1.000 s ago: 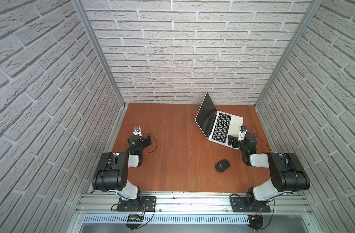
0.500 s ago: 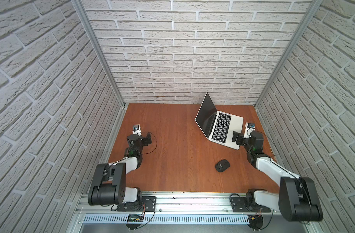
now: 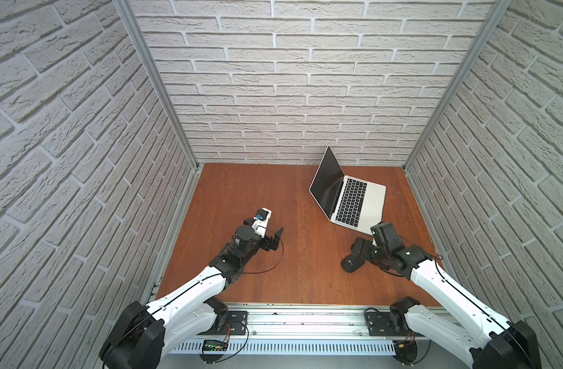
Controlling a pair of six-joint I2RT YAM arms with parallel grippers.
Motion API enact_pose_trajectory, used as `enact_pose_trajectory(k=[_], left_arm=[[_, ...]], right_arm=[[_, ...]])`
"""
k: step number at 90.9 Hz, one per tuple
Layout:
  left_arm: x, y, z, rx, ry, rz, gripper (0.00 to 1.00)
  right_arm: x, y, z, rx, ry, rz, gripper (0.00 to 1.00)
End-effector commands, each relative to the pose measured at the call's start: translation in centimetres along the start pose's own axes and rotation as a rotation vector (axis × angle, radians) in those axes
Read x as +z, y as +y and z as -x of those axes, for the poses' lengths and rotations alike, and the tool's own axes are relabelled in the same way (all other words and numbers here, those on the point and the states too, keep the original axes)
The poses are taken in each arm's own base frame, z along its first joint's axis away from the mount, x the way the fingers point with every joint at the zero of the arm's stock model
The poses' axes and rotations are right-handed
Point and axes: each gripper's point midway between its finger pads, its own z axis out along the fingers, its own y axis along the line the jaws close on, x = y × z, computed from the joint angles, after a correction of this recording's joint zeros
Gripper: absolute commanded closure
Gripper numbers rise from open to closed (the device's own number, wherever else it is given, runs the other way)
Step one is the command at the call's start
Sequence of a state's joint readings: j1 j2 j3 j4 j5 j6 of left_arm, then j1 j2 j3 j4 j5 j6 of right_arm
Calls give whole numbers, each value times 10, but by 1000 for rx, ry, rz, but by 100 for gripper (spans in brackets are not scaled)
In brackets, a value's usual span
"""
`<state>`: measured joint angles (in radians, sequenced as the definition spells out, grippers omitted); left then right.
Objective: Insert the wireless mouse receiver into the laptop
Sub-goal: Pick up the mouse from the center of the board.
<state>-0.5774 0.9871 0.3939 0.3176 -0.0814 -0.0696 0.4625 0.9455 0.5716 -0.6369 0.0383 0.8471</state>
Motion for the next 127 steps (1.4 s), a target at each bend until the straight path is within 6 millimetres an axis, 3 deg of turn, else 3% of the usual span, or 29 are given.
enact_pose_trajectory(k=[1, 19, 31, 58, 76, 87, 94, 108, 127], left_arm=[[4, -14, -13, 3, 54, -34, 2], [13, -38, -24, 46, 90, -110, 2], [12, -50, -27, 85, 95, -138, 2], [9, -52, -31, 118, 96, -130, 2], [8, -58, -34, 165, 71, -164, 2], [0, -75, -35, 309, -9, -216, 2], [-7, -88, -36, 427, -53, -241, 2], [-15, -113, -30, 608, -95, -283, 2], [-35, -146, -12, 776, -138, -337, 2]], right_arm=[[11, -14, -17, 138, 23, -86, 1], [32, 13, -12, 84, 22, -84, 1], [45, 20, -11, 40, 32, -137, 3], [71, 33, -27, -19, 84, -171, 10], [78, 43, -23, -138, 78, -149, 36], [63, 78, -18, -345, 114, -23, 44], [48, 99, -26, -515, 188, 82, 50], [-9, 145, -58, -806, 386, 407, 55], [-73, 160, -90, -969, 585, 676, 57]])
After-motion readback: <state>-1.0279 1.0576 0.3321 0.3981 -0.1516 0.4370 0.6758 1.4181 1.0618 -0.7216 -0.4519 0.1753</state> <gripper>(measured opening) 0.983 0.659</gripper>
